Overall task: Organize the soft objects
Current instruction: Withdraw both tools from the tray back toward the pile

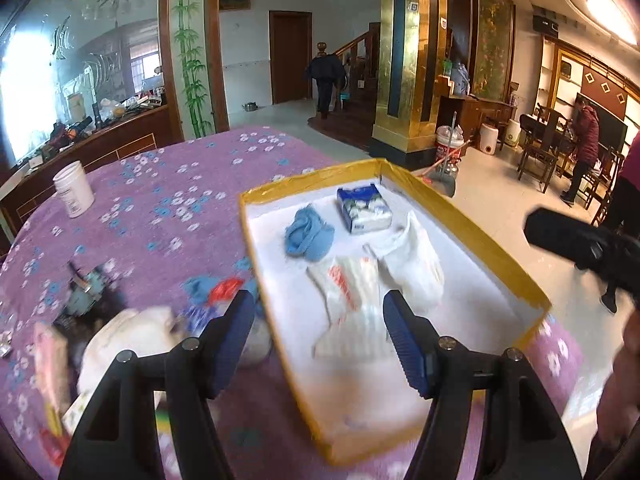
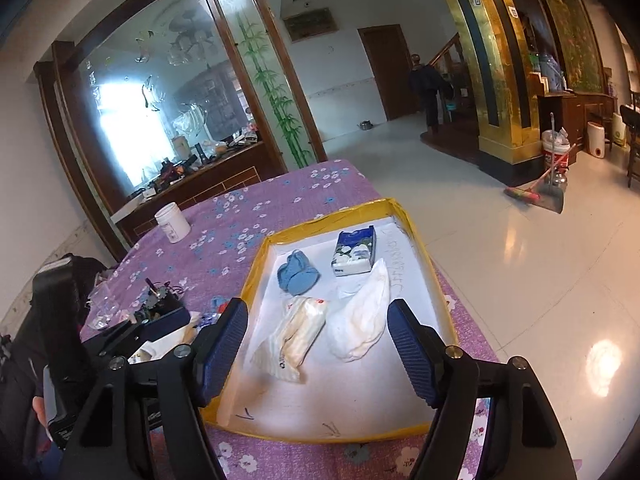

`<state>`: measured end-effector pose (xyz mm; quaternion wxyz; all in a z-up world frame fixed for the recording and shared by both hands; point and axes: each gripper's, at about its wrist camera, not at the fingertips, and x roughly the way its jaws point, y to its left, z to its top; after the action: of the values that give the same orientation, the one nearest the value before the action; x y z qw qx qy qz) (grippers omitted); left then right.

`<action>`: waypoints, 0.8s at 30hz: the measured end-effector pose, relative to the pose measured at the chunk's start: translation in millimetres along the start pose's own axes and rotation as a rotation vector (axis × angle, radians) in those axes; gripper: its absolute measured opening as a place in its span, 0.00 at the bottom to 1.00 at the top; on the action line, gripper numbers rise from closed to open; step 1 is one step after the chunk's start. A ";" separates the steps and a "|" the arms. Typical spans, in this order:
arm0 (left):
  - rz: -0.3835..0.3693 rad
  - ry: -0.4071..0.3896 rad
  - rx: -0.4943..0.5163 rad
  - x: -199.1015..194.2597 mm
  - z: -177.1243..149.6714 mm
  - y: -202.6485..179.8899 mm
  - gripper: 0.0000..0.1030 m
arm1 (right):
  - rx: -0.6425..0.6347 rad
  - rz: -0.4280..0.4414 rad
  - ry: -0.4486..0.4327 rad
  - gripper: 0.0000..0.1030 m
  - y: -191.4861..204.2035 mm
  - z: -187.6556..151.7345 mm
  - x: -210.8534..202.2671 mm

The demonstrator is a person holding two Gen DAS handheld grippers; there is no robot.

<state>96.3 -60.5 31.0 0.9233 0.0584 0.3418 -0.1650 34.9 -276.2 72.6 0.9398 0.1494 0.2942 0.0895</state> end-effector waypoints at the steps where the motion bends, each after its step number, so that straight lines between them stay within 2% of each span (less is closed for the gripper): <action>1: -0.002 0.004 -0.004 -8.3 -5.4 3.6 0.64 | 0.011 0.005 0.007 0.75 0.9 -1.5 1.4; 5: -0.001 -0.011 -0.017 -41.2 -24.6 21.5 0.68 | 0.017 0.057 0.064 0.75 16.3 -8.2 15.7; 13: 0.093 -0.062 -0.065 -93.7 -69.3 80.0 0.70 | -0.057 0.129 0.155 0.75 64.8 -28.9 46.0; 24: 0.174 -0.035 -0.185 -116.2 -112.0 152.8 0.71 | -0.165 0.192 0.252 0.75 116.4 -56.6 75.9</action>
<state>-2.3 138.4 20.7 0.9415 -0.0006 0.3329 -0.0532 54.3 -134.5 27.2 0.8916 0.0866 0.3856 0.2208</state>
